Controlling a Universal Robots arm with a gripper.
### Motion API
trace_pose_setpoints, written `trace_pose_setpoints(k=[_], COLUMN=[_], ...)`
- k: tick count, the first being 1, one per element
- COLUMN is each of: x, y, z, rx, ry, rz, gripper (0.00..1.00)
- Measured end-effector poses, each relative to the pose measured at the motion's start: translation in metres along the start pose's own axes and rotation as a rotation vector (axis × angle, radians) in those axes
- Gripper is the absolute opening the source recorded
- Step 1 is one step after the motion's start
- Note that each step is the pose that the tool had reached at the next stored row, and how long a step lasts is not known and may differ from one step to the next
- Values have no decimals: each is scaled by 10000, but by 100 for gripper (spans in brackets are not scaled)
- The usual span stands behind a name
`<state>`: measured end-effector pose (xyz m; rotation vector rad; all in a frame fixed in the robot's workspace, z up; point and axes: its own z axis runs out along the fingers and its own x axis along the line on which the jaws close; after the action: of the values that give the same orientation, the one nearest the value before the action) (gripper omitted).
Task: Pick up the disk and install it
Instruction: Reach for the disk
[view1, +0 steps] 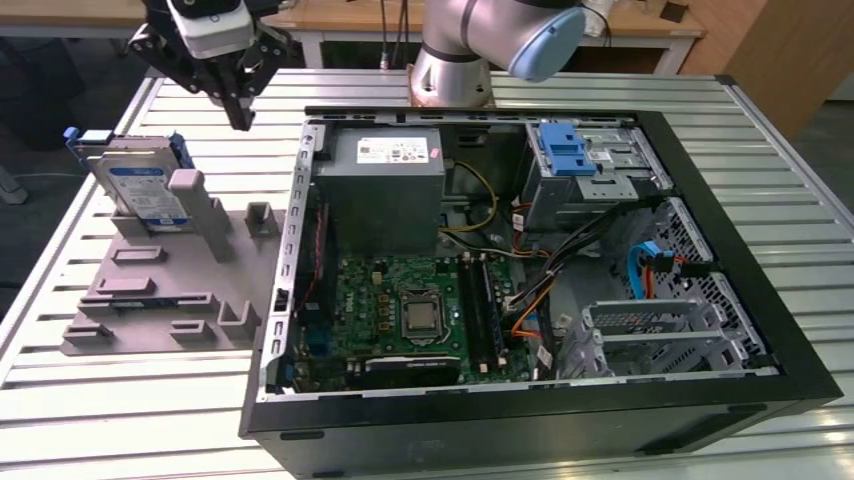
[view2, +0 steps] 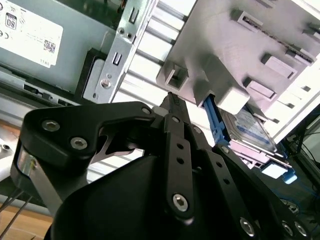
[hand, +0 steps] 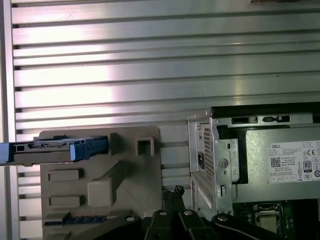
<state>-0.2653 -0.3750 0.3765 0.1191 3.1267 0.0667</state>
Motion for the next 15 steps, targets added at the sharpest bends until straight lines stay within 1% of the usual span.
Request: trace_pose_setpoints(k=[4,15], x=[72,206], y=[35,66], z=[3,9], rx=[-1,-1], ry=[-1,0], rz=[-1,-1], gripper=[11,11])
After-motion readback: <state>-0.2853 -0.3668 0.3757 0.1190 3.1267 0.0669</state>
